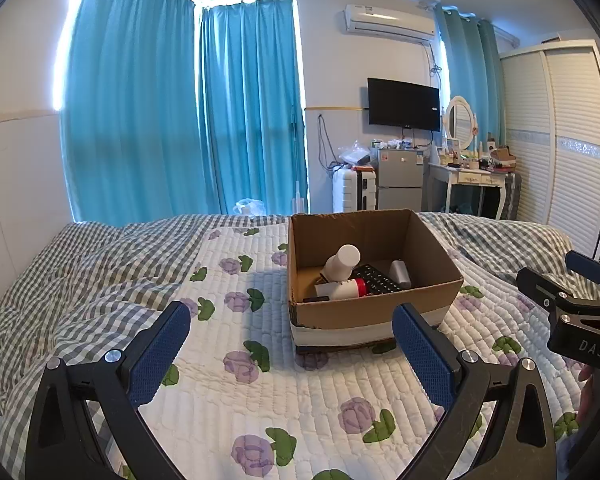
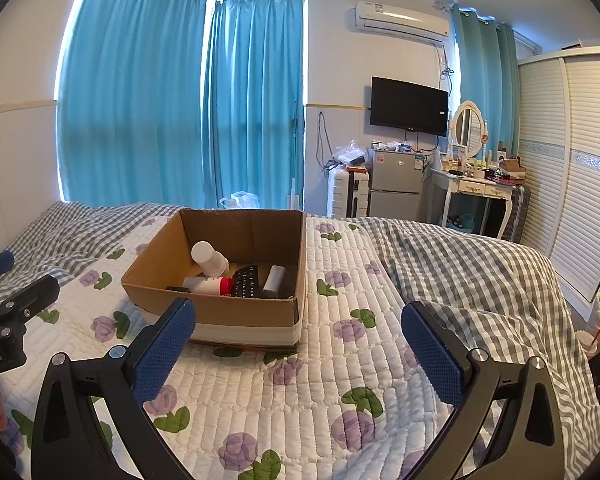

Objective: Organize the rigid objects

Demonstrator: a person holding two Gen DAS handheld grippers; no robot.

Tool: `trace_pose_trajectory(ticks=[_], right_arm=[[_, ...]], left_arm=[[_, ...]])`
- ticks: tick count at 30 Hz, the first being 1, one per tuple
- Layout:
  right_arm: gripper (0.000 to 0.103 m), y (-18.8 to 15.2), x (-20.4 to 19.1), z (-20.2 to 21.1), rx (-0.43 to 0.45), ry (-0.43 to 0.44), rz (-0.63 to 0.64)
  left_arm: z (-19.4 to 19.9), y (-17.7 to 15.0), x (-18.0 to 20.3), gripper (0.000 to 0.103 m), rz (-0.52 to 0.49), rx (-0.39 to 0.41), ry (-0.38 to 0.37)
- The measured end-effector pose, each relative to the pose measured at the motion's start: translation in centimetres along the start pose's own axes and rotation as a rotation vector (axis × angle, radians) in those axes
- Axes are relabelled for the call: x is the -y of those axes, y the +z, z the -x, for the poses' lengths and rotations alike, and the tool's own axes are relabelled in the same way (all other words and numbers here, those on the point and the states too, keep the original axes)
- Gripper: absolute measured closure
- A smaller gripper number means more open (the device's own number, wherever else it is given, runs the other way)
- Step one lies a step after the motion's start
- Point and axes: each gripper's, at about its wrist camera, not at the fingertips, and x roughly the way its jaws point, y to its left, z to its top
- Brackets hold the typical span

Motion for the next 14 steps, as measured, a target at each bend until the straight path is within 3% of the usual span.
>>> trace_pose_trajectory(ticks=[14], right_arm=[[0.000, -0.11, -0.08, -0.08, -0.005, 0.001, 0.003]], left_arm=[[-0.03, -0.28, 0.02, 0.000, 0.000, -0.017, -0.005]])
